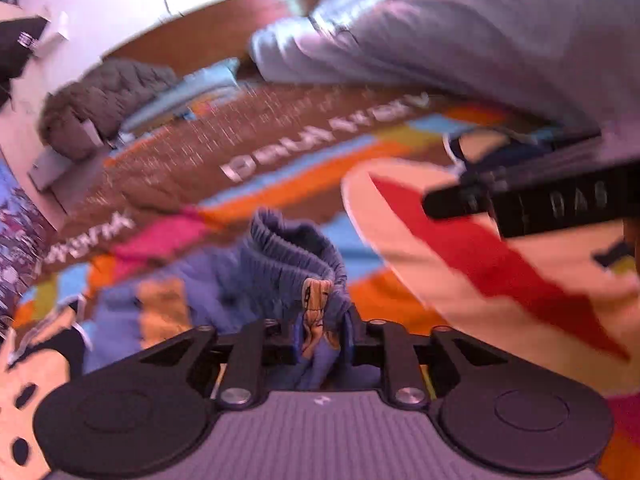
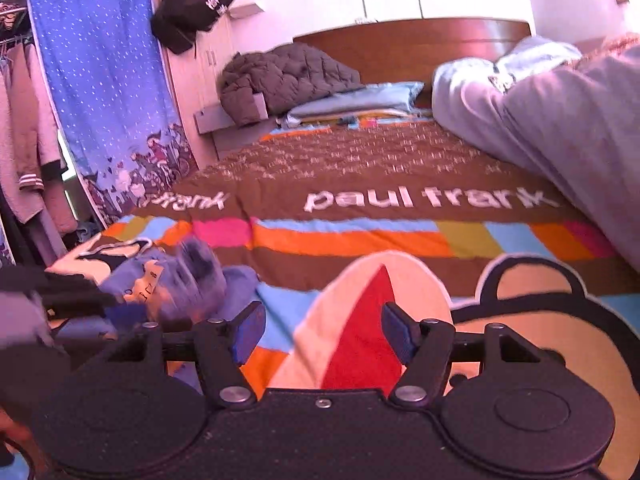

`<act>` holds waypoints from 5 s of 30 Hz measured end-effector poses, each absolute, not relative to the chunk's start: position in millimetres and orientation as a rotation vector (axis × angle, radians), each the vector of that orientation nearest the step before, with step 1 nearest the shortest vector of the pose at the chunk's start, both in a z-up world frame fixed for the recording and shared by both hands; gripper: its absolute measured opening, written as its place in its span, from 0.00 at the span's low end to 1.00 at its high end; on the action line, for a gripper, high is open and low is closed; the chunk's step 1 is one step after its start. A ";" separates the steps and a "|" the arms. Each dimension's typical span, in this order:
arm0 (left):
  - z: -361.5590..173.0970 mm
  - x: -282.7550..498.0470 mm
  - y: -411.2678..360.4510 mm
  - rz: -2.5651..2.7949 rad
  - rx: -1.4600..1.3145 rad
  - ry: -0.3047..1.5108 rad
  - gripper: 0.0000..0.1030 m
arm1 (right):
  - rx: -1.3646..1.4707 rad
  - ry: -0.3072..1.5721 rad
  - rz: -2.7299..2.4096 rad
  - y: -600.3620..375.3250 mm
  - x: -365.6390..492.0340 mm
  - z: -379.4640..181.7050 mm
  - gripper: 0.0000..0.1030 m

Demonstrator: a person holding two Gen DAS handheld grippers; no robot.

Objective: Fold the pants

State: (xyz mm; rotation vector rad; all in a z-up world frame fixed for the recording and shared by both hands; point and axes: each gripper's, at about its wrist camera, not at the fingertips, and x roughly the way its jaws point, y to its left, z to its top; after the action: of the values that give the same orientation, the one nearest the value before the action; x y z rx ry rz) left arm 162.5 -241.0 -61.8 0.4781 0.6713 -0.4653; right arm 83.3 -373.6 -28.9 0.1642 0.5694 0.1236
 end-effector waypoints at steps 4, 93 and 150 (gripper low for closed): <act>-52.7 150.7 -215.1 -0.508 0.373 0.669 0.57 | 0.138 0.588 0.129 -368.2 84.5 -37.3 0.66; -46.3 209.9 -15.5 -0.152 -0.056 0.862 1.00 | 0.016 0.621 0.081 -290.6 114.4 -36.1 0.99; -81.2 193.2 15.1 -0.539 -0.416 0.706 0.81 | 0.610 0.715 0.458 -340.4 206.5 -90.7 0.35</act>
State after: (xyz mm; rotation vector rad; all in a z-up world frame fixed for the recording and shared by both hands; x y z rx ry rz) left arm 193.2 15.1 -81.2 -0.4157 0.7061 -0.5393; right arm 206.6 -340.4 -90.7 0.6097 0.7148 0.4582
